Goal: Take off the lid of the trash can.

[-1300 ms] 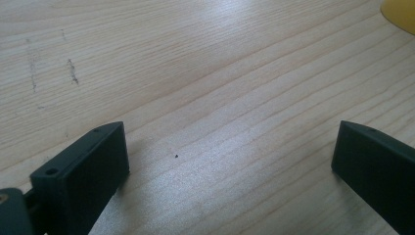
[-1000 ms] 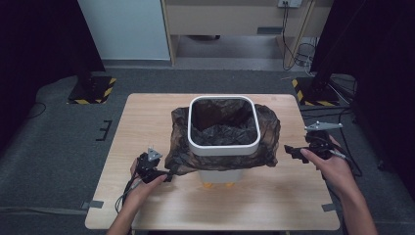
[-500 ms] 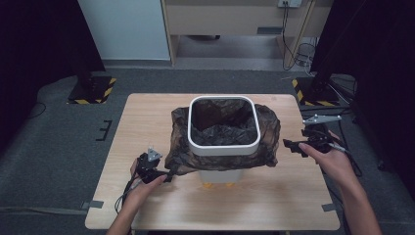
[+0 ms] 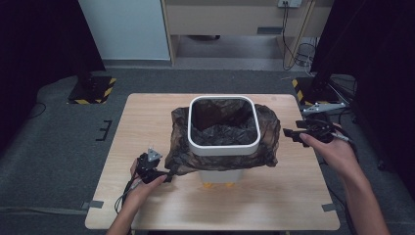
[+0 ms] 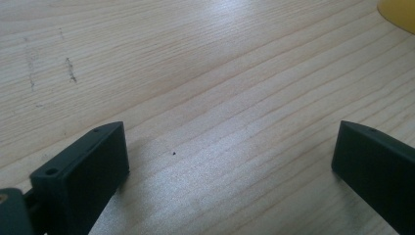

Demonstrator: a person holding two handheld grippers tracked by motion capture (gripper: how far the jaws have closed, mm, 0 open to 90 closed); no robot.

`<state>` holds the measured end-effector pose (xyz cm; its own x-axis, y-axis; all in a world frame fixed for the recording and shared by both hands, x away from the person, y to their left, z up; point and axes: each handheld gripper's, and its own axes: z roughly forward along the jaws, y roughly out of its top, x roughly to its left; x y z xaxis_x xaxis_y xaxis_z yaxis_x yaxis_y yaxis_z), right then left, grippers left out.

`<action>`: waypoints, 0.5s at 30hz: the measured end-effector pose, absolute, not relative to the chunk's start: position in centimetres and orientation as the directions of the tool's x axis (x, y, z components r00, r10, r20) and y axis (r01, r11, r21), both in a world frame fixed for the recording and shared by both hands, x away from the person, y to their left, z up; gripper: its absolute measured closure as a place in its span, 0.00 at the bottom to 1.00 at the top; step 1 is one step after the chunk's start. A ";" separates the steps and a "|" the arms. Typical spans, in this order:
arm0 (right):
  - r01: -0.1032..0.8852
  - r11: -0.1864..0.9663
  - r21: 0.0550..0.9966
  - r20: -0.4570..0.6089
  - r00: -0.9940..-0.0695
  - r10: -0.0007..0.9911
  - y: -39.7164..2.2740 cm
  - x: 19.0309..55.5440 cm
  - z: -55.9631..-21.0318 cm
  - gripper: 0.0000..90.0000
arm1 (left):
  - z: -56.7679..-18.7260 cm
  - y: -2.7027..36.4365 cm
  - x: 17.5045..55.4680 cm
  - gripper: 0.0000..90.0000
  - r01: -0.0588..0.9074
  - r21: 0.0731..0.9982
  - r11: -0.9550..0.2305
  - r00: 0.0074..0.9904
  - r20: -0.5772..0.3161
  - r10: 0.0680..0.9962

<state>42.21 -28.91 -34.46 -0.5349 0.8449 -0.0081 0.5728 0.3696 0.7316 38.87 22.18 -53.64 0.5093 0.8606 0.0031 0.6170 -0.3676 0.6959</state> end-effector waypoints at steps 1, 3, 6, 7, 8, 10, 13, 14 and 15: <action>0.570 0.370 0.733 -0.010 -0.536 0.844 -28.9 42.2 -34.1 0.44 | -53.6 22.2 38.9 0.00 0.617 0.696 -0.367 0.509 0.003 0.861; 0.555 0.387 0.736 -0.026 -0.548 0.836 -28.7 42.3 -33.5 0.54 | -53.6 22.2 38.9 0.00 0.617 0.696 -0.367 0.509 0.003 0.861; 0.534 0.406 0.742 -0.039 -0.570 0.821 -28.4 42.4 -32.7 0.57 | -53.6 22.2 38.9 0.00 0.617 0.696 -0.367 0.509 0.003 0.861; 0.529 0.406 0.745 -0.040 -0.572 0.819 -28.4 42.4 -32.5 0.58 | -53.6 22.2 38.9 0.00 0.617 0.696 -0.367 0.509 0.003 0.861; 0.530 0.401 0.747 -0.038 -0.569 0.821 -28.3 42.5 -32.2 0.58 | -53.6 22.2 38.9 0.00 0.617 0.696 -0.367 0.509 0.003 0.861; 0.522 0.398 0.754 -0.039 -0.570 0.821 -28.2 42.7 -31.7 0.60 | -53.6 22.2 38.9 0.00 0.617 0.696 -0.367 0.509 0.003 0.861; 0.510 0.384 0.770 -0.033 -0.569 0.821 -27.9 43.0 -30.9 0.61 | -53.6 22.2 38.9 0.00 0.617 0.696 -0.367 0.509 0.003 0.861; 0.508 0.380 0.773 -0.031 -0.568 0.822 -27.8 43.1 -30.6 0.62 | -53.6 22.2 38.9 0.00 0.617 0.696 -0.367 0.509 0.003 0.861; 0.501 0.379 0.778 -0.033 -0.570 0.821 -27.8 43.2 -30.3 0.62 | -53.6 22.2 38.9 0.00 0.617 0.697 -0.367 0.509 0.003 0.861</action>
